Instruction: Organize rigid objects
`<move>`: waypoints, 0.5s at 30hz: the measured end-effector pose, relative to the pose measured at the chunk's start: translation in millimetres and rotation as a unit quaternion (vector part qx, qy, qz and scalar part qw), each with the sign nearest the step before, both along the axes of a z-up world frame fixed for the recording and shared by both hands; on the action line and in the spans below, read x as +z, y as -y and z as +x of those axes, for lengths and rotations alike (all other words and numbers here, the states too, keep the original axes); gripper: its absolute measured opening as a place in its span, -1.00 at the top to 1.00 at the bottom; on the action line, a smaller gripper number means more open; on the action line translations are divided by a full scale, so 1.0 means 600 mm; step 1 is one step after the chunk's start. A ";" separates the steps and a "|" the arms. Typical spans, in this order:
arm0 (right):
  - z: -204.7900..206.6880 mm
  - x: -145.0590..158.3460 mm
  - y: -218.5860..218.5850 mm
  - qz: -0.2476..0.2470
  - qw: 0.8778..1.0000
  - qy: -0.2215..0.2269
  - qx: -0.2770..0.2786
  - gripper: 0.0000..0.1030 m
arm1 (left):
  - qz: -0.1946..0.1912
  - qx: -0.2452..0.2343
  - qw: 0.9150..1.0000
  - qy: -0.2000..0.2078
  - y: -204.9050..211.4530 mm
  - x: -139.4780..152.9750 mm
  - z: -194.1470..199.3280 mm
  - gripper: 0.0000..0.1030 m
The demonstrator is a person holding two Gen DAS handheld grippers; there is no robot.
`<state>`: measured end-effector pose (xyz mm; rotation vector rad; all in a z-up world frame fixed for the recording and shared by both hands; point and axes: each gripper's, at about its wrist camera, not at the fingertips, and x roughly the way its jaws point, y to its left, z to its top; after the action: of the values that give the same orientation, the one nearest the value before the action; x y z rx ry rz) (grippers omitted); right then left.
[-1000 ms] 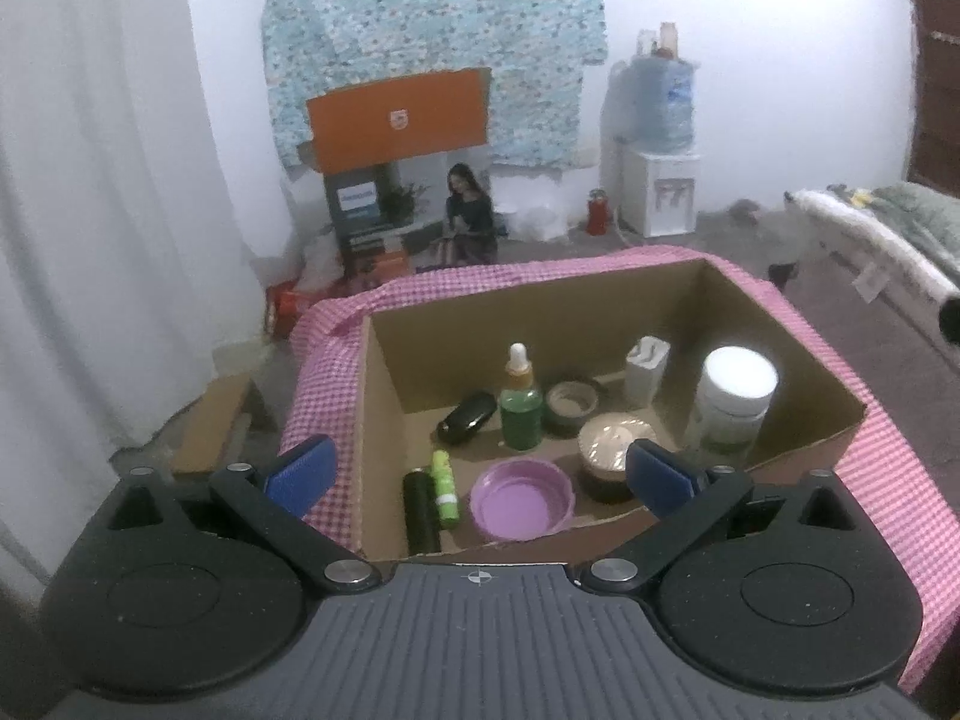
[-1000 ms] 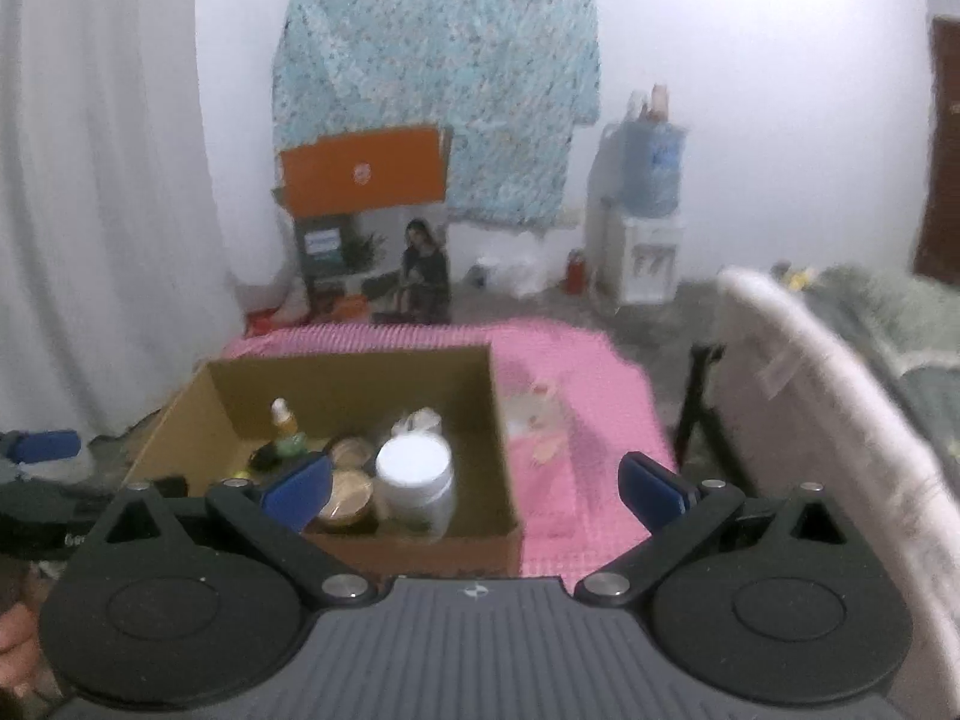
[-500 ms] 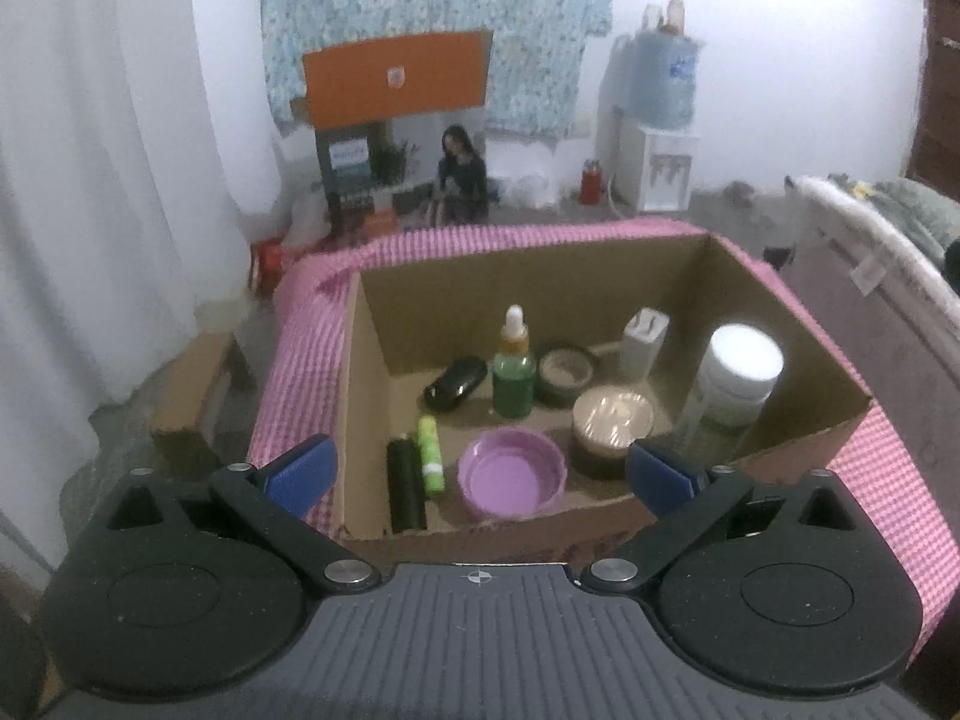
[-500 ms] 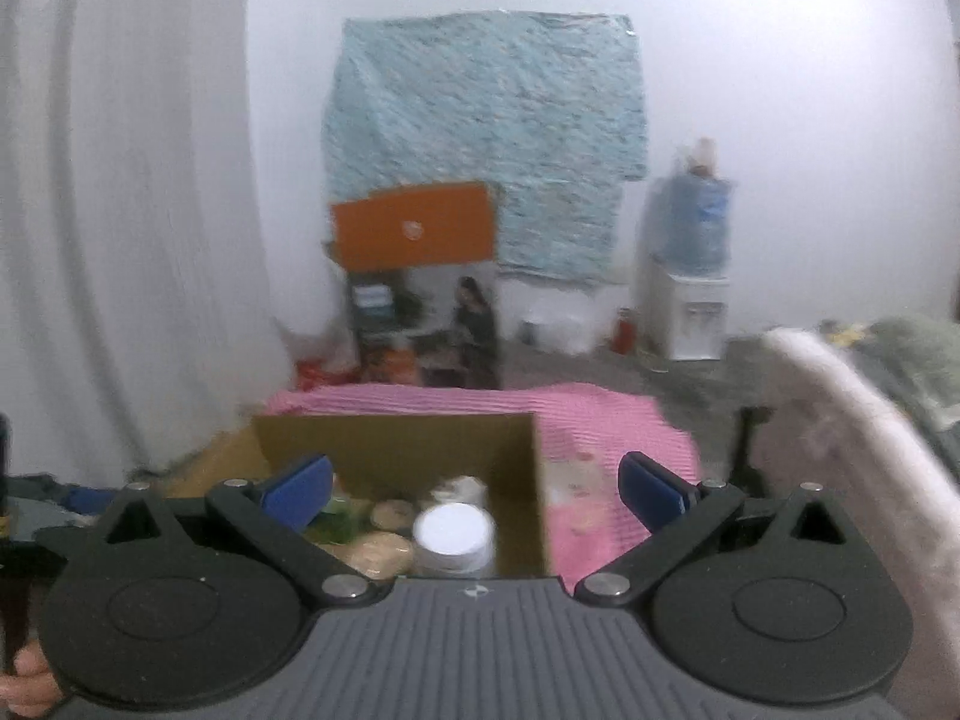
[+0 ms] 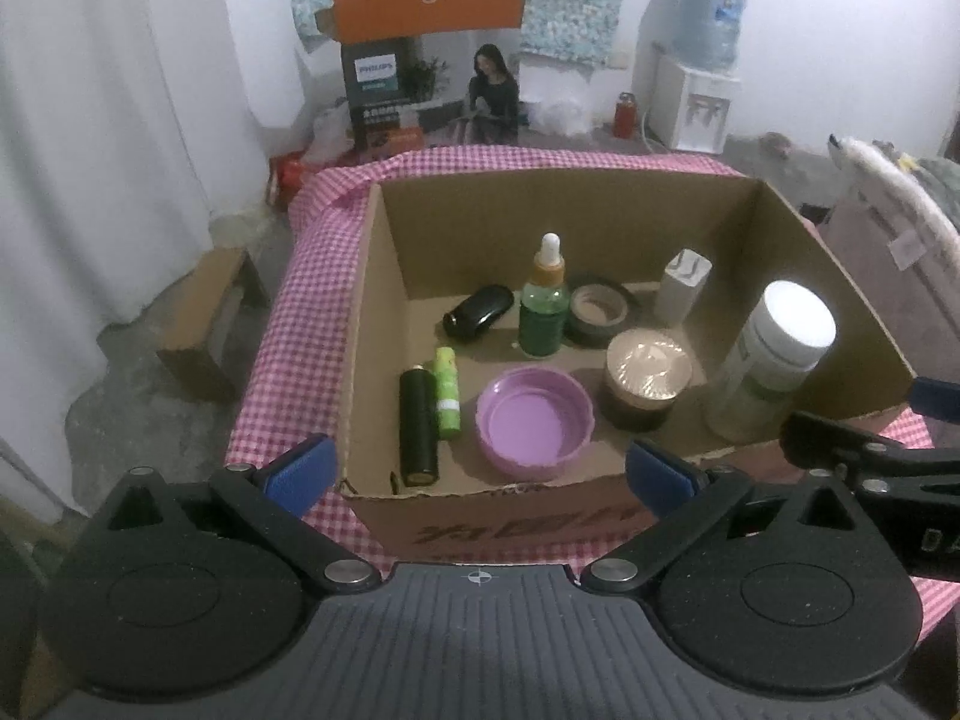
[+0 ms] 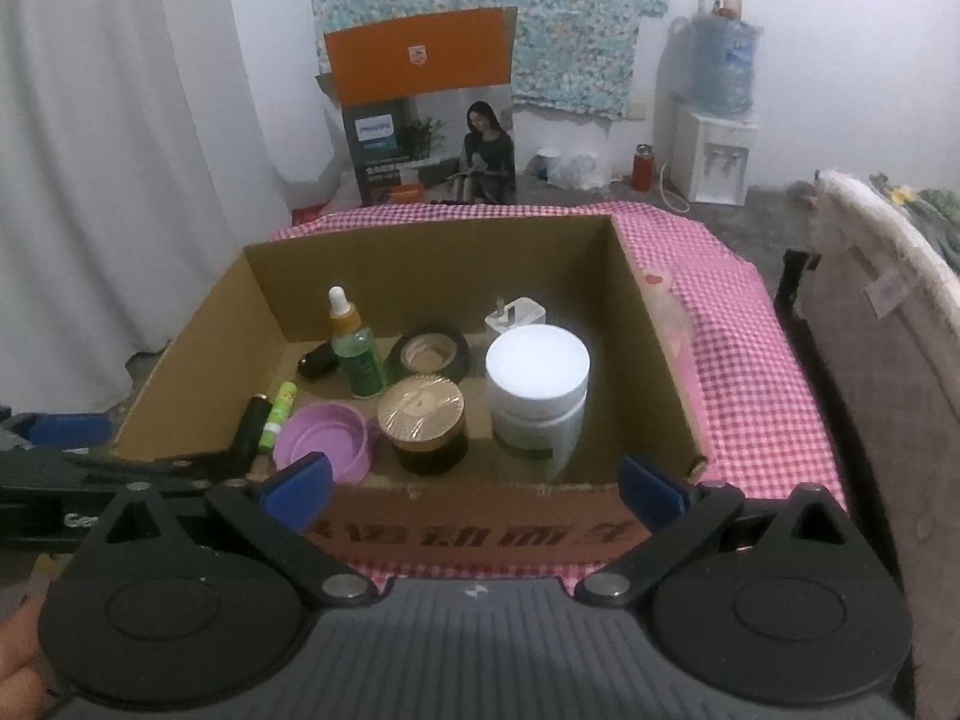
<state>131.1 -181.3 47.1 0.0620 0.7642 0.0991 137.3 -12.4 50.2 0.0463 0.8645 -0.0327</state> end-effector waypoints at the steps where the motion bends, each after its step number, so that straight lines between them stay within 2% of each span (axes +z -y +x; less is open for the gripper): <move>1: 0.001 -0.002 -0.002 -0.004 1.000 -0.001 -0.003 -1.00 | 0.000 0.001 1.000 -0.001 -0.001 0.001 0.001 -1.00; 15: 0.010 0.000 -0.002 -0.011 1.000 -0.013 -0.013 -1.00 | -0.007 0.005 1.000 0.003 -0.011 0.013 -0.008 -1.00</move>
<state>137.1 -179.8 47.4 0.0529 0.7907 0.0648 132.4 -5.8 57.8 0.0288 0.8593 -0.0299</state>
